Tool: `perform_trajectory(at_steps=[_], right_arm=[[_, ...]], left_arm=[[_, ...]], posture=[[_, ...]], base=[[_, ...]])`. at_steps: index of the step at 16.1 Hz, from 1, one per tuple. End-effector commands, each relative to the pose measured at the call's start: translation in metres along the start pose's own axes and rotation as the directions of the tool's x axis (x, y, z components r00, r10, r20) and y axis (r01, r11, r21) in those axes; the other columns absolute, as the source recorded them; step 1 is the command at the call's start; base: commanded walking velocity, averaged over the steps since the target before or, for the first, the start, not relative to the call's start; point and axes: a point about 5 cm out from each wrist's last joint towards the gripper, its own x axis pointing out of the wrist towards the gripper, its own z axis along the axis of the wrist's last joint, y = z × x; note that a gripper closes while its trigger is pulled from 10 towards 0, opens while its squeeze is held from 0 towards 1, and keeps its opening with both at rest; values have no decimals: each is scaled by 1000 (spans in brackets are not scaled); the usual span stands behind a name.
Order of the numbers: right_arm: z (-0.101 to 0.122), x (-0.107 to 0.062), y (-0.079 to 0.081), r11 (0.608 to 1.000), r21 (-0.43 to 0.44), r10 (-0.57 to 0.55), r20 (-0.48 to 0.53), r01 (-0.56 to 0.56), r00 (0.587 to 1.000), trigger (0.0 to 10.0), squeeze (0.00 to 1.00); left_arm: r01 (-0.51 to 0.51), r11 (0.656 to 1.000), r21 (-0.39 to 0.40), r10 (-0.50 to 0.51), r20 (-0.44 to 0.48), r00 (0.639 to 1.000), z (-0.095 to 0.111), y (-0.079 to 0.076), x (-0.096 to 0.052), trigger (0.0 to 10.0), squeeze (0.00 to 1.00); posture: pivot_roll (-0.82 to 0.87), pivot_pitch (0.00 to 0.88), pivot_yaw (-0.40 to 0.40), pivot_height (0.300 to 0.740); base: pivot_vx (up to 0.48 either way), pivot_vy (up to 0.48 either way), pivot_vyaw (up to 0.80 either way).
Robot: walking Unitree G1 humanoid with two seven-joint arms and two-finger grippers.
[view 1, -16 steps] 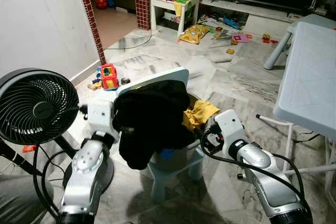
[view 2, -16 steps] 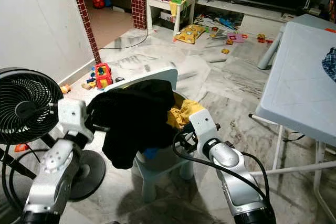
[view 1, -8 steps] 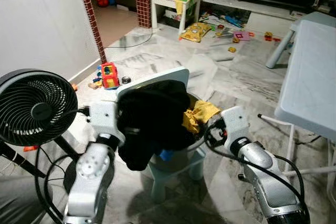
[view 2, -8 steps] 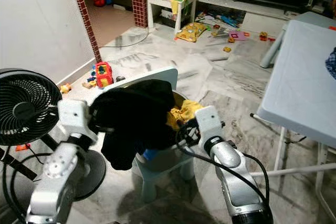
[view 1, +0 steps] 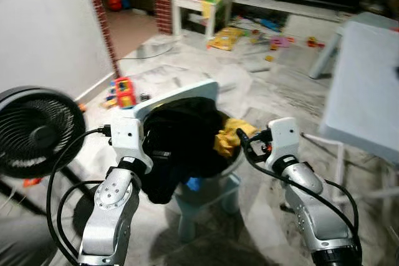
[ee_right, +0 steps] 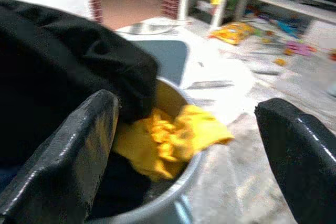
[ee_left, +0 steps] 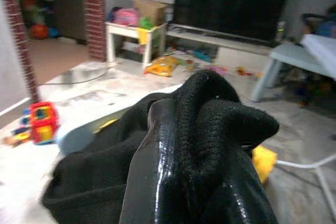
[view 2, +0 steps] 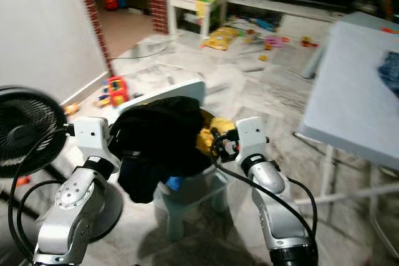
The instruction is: Hang hanger
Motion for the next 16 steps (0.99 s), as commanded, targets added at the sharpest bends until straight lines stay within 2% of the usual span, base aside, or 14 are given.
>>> perform_trajectory(at_steps=[1, 5, 9, 12, 16], right_arm=[[0, 2, -2, 1000, 2, -11, 4, 11, 1000, 10000, 0], [2, 5, 0, 1000, -5, -9, 7, 9, 1000, 10000, 0], [0, 4, -2, 1000, -12, -16, -3, 16, 1000, 10000, 0], [2, 6, -11, 999, -26, -34, 0, 34, 999, 10000, 0], [2, 6, -11, 999, -32, -36, 0, 36, 999, 10000, 0]], left_arm=[[42, 999, -2, -42, 42, 998, 10, -7, 3, 10000, 0], [53, 998, -17, -52, 61, 997, 16, -9, 9, 10000, 0], [68, 997, -25, -67, 46, 997, 14, -13, 9, 10000, 0], [73, 997, -27, -71, 44, 996, 14, -16, 10, 10000, 0], [96, 995, -32, -95, 33, 995, 12, -20, 11, 10000, 0]], posture=[[-131, 0, 9, 740], [-140, 0, 8, 740], [-141, 0, 7, 740], [-144, 0, 7, 740], [-147, 0, 8, 740]], base=[[0, -262, -800], [123, -353, -547], [181, -411, 0], [0, -415, 0], [0, -386, 0]])
